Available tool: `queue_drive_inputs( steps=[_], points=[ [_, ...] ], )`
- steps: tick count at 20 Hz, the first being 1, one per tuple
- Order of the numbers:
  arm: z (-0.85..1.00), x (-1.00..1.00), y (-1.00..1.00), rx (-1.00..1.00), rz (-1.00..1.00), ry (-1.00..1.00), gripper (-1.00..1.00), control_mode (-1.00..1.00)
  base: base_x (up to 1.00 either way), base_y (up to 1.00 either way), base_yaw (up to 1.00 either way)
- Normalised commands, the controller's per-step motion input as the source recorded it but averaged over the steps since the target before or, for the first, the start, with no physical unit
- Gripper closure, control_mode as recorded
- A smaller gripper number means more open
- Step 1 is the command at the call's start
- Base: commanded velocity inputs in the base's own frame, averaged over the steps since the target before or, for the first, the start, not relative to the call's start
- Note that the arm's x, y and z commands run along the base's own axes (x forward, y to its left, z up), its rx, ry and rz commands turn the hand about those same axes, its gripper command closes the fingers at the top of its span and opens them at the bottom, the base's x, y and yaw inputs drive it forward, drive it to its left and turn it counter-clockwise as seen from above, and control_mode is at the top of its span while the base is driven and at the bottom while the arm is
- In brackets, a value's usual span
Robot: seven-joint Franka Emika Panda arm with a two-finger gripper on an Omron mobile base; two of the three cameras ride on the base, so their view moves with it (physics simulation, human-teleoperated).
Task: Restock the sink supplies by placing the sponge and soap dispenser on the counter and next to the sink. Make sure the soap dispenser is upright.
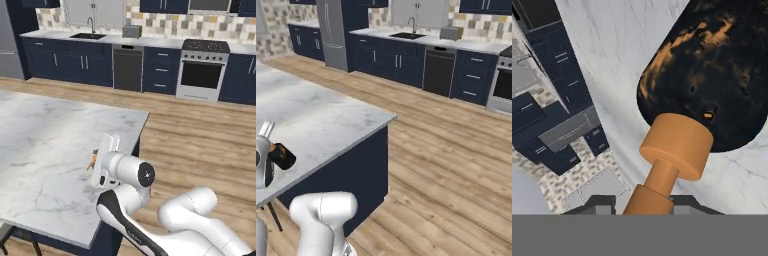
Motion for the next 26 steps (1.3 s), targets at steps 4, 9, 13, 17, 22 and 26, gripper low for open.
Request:
queue_drive_inputs(
  steps=[4, 9, 13, 17, 22, 26],
  points=[
    [0.00, 0.00, 0.00, 0.00, 0.00, 0.00, 1.00, 1.00, 0.64, -1.00, 0.00],
    [0.00, 0.00, 0.00, 0.00, 0.00, 0.00, 1.00, 1.00, 0.74, -1.00, 0.00],
    [0.00, 0.00, 0.00, 0.00, 0.00, 0.00, 1.00, 1.00, 0.80, -1.00, 0.00],
    [0.00, 0.00, 0.00, 0.00, 0.00, 0.00, 1.00, 1.00, 0.97, -1.00, 0.02],
    [0.00, 0.00, 0.00, 0.00, 0.00, 0.00, 1.00, 1.00, 1.00, -1.00, 0.04],
    [0.00, 0.00, 0.00, 0.00, 0.00, 0.00, 1.00, 1.00, 1.00, -0.96, 0.06]
  ],
)
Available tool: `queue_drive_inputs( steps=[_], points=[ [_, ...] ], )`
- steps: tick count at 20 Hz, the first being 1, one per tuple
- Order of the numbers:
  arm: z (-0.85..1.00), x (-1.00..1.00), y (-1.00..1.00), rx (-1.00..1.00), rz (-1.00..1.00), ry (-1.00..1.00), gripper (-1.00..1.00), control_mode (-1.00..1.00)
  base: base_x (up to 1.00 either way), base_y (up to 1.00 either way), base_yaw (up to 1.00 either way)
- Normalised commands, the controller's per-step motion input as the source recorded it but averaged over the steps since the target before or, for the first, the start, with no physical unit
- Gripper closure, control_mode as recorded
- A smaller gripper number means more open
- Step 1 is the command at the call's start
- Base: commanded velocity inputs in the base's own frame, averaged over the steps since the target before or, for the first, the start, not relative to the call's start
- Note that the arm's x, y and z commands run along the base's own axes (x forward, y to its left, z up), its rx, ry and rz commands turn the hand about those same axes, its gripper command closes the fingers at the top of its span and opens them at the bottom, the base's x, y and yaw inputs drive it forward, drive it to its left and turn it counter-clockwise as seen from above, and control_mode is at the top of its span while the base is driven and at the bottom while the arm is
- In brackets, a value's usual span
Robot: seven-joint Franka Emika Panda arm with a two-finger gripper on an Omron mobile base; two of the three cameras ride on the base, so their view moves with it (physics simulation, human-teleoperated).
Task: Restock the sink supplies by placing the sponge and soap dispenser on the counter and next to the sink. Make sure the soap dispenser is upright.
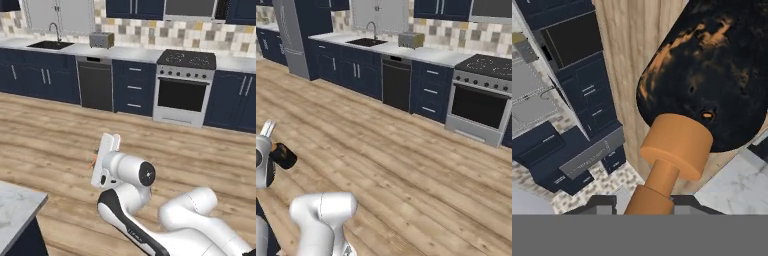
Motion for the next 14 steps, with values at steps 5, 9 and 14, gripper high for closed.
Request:
queue_drive_inputs(
  steps=[5, 9, 14],
  points=[
    [0.00, 0.00, 0.00, 0.00, 0.00, 0.00, 1.00, 1.00, 1.00, -0.71, 0.08],
    [0.00, 0.00, 0.00, 0.00, 0.00, 0.00, 1.00, 1.00, 1.00, -0.43, 0.08],
    [0.00, 0.00, 0.00, 0.00, 0.00, 0.00, 1.00, 1.00, 1.00, -0.05, 0.06]
  ],
)
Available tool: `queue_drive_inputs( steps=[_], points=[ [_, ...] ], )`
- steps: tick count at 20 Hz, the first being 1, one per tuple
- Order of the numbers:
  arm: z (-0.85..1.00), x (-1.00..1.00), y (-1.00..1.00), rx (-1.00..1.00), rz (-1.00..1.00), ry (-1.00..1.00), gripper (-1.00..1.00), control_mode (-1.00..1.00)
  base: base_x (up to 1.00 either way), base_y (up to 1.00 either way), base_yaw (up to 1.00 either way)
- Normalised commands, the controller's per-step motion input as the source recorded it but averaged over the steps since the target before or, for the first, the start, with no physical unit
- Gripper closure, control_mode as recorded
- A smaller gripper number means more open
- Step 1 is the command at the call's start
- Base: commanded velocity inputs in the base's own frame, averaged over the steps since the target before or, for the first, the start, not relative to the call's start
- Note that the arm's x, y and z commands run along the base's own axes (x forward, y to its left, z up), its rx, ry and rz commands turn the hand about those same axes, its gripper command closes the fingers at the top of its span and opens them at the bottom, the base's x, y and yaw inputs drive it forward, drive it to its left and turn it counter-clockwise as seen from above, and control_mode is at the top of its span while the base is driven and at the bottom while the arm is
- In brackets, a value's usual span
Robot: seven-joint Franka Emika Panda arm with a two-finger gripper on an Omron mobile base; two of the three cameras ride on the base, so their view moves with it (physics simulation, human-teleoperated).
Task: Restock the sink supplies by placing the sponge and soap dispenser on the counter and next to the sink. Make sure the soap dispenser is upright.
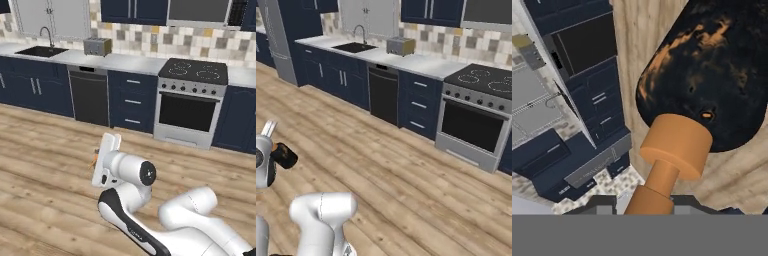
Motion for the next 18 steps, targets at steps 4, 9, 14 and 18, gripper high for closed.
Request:
queue_drive_inputs(
  steps=[4, 9, 14, 18],
  points=[
    [0.00, 0.00, 0.00, 0.00, 0.00, 0.00, 1.00, 1.00, 1.00, 0.14, 0.01],
    [0.00, 0.00, 0.00, 0.00, 0.00, 0.00, 1.00, 1.00, 1.00, 0.75, 0.00],
    [0.00, 0.00, 0.00, 0.00, 0.00, 0.00, 1.00, 1.00, 1.00, 0.97, -0.01],
    [0.00, 0.00, 0.00, 0.00, 0.00, 0.00, 1.00, 1.00, 1.00, 0.83, -0.02]
  ],
)
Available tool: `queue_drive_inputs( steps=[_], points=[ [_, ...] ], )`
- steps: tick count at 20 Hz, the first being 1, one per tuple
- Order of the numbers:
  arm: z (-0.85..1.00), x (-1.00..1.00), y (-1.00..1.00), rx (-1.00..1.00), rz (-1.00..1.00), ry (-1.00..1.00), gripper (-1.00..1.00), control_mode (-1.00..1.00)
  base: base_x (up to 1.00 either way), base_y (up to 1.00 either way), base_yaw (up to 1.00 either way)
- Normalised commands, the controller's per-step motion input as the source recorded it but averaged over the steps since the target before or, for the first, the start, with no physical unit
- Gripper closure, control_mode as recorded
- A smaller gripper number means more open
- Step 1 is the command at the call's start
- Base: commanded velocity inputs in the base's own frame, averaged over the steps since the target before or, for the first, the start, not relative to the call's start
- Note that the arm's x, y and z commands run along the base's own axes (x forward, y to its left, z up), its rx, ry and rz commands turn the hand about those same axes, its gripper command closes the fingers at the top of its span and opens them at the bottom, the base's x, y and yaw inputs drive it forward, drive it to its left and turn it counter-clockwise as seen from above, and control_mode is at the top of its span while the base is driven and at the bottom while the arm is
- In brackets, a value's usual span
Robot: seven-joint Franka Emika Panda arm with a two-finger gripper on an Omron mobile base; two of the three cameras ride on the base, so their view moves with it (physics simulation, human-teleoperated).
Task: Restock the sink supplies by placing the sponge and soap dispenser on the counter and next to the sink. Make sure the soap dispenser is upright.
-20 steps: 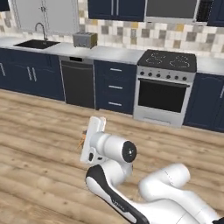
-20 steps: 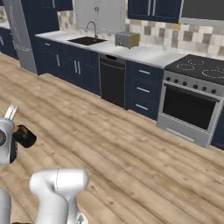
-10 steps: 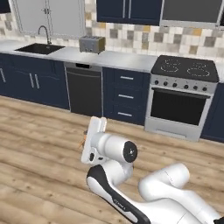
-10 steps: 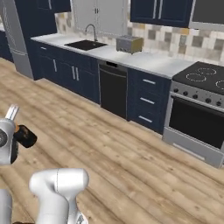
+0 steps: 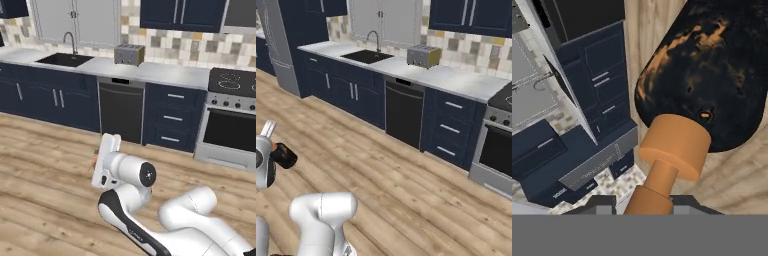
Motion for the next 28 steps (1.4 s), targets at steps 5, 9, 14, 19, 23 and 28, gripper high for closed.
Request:
queue_drive_inputs(
  steps=[5, 9, 14, 19, 23, 28],
  points=[
    [0.00, 0.00, 0.00, 0.00, 0.00, 0.00, 1.00, 1.00, 1.00, 0.64, -0.08],
    [0.00, 0.00, 0.00, 0.00, 0.00, 0.00, 1.00, 1.00, 1.00, 0.54, -0.08],
    [0.00, 0.00, 0.00, 0.00, 0.00, 0.00, 1.00, 1.00, 1.00, 0.54, -0.08],
    [0.00, 0.00, 0.00, 0.00, 0.00, 0.00, 1.00, 1.00, 1.00, 0.50, -0.07],
    [0.00, 0.00, 0.00, 0.00, 0.00, 0.00, 1.00, 1.00, 1.00, 0.46, -0.09],
    [0.00, 0.00, 0.00, 0.00, 0.00, 0.00, 1.00, 1.00, 1.00, 0.44, -0.16]
  ],
)
